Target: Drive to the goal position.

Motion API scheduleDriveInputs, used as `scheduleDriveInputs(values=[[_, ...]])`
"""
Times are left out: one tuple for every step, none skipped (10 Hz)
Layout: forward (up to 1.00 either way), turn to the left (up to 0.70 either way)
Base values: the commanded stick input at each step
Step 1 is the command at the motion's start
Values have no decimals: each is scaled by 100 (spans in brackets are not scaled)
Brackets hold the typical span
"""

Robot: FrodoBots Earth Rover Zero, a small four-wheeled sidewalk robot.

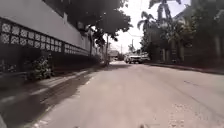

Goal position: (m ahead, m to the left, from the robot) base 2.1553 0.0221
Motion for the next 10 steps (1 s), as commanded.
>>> scheduleDriveInputs(values=[[100,-12],[100,0],[100,0],[100,0],[100,0],[100,0],[100,0],[100,0],[100,0],[100,0]])
